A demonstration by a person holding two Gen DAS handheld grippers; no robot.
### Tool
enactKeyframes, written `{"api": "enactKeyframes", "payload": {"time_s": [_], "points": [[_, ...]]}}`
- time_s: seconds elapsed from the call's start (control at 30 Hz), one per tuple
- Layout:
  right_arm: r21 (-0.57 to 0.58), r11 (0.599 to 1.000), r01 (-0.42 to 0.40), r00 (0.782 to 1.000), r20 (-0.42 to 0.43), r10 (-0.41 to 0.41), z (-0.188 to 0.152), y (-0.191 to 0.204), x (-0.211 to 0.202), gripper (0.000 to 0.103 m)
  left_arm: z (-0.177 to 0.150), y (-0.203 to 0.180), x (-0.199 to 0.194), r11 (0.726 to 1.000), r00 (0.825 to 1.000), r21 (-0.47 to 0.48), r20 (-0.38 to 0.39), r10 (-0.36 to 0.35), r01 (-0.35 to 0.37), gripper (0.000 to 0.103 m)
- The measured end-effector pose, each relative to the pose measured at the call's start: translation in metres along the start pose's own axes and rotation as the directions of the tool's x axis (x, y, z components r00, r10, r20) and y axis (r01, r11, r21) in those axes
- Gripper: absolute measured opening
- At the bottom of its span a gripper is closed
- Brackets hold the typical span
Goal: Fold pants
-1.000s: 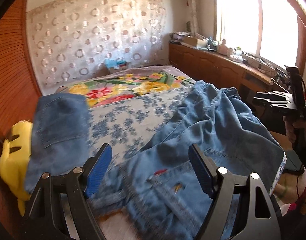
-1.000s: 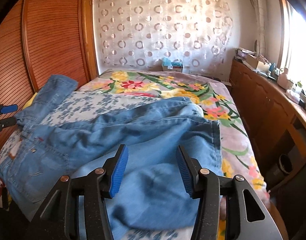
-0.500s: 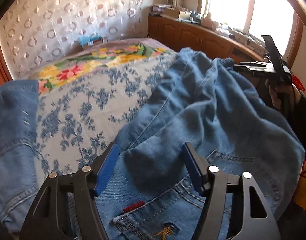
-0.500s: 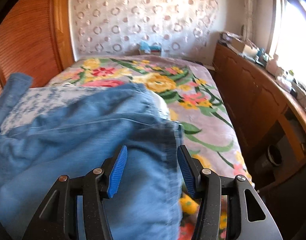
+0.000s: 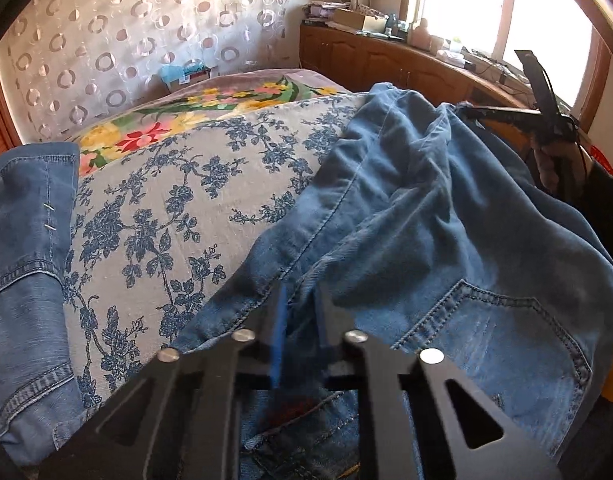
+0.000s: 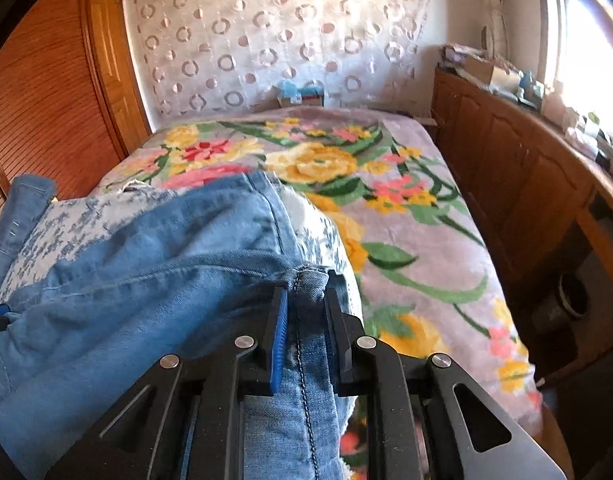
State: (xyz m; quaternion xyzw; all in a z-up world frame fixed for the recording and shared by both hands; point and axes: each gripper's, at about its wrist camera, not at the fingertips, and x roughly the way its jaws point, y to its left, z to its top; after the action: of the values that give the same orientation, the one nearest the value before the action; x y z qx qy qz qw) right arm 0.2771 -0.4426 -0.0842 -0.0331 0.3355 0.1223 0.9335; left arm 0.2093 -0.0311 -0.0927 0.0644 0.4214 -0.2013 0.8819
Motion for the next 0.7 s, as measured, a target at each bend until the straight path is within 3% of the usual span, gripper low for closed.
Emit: {"api": "enactKeyframes", "payload": {"time_s": [0.2, 0.4, 0.57, 0.7], "points": [[-0.02, 0.999, 0.038, 0.993, 0.109, -0.036, 0.018, 0.005, -0.024, 0.013, 0.001, -0.001, -0.019, 1.0, 0.998, -0.008, 0.066, 0.014, -0.013, 0.003], [-0.078, 0.995, 0.062, 0.986, 0.159, -0.05, 0.048, 0.022, -0.023, 0.013, 0.006, 0.016, -0.051, 0.994, 0.982, -0.093, 0.176, 0.072, -0.057, 0.003], [-0.115, 0.991, 0.074, 0.984, 0.172, -0.054, 0.065, 0.044, 0.005, 0.013, 0.008, 0.032, -0.043, 0.988, 0.981, -0.125, 0.157, 0.114, -0.095, 0.003], [-0.136, 0.987, 0.087, 0.991, 0.109, -0.073, 0.062, 0.051, 0.038, 0.013, 0.004, 0.04, -0.031, 0.984, 0.985, -0.147, 0.126, 0.119, -0.1, 0.003]]}}
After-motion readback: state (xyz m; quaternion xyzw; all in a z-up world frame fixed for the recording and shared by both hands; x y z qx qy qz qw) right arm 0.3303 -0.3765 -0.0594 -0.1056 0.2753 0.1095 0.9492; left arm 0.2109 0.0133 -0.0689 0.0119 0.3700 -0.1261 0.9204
